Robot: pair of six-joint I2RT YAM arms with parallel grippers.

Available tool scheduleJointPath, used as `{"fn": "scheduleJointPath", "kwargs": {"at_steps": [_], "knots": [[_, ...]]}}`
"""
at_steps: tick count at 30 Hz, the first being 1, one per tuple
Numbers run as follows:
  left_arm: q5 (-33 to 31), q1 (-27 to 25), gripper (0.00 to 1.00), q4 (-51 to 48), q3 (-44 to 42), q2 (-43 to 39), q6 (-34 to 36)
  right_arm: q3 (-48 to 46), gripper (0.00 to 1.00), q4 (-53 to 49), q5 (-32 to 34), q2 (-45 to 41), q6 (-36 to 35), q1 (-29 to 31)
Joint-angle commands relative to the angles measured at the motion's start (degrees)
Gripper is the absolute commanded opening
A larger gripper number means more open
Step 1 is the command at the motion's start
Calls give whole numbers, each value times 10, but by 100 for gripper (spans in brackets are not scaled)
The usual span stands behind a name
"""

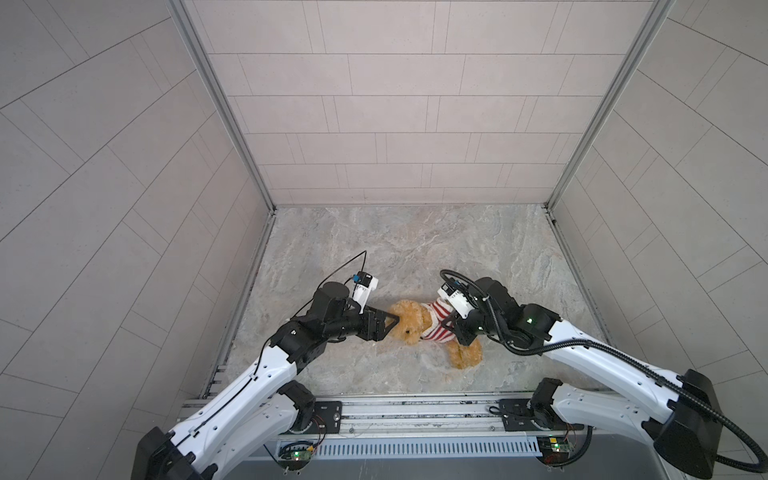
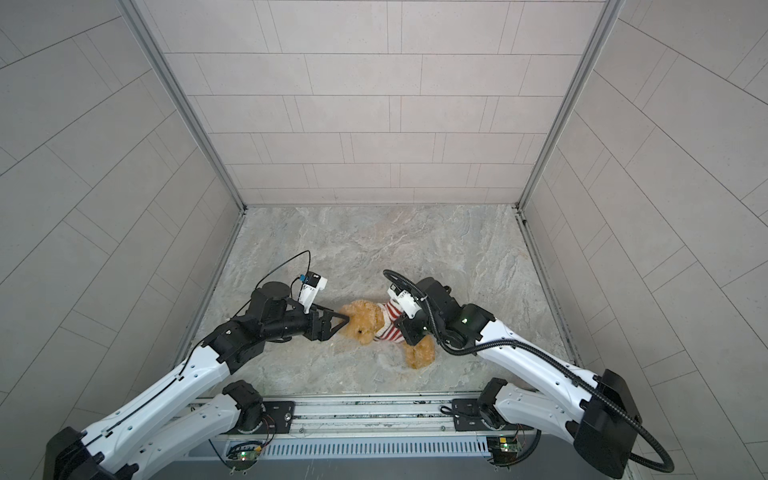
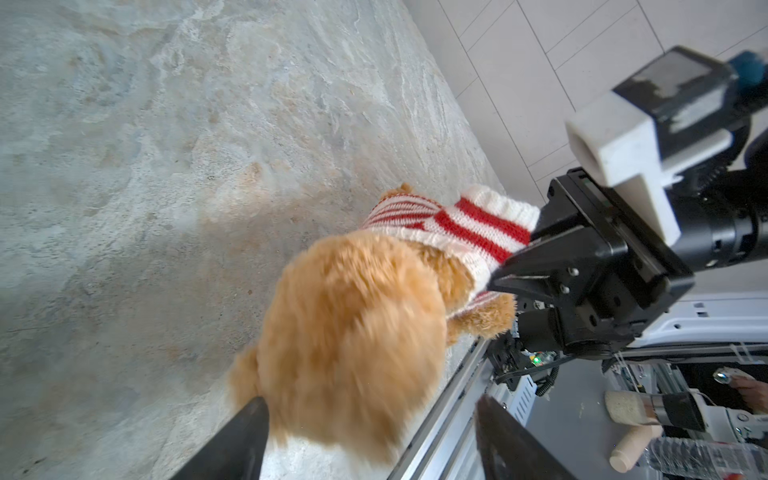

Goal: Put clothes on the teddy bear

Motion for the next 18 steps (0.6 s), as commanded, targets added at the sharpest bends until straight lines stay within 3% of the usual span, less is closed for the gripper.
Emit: {"fn": "scheduleJointPath", "kwargs": {"at_steps": [1, 9, 13, 18], "knots": [[-29, -2, 79, 40, -15, 15, -18, 17, 3, 16, -40, 47, -46, -39], [-66, -3, 77, 94, -28, 25, -58, 85, 32, -5, 52, 165, -106, -80], [-71, -3, 75, 92, -29, 33, -59, 126, 40, -38, 122, 196, -125, -89], [-84, -12, 65, 93, -36, 44, -58, 172, 54, -93, 158, 203, -120, -88]]}}
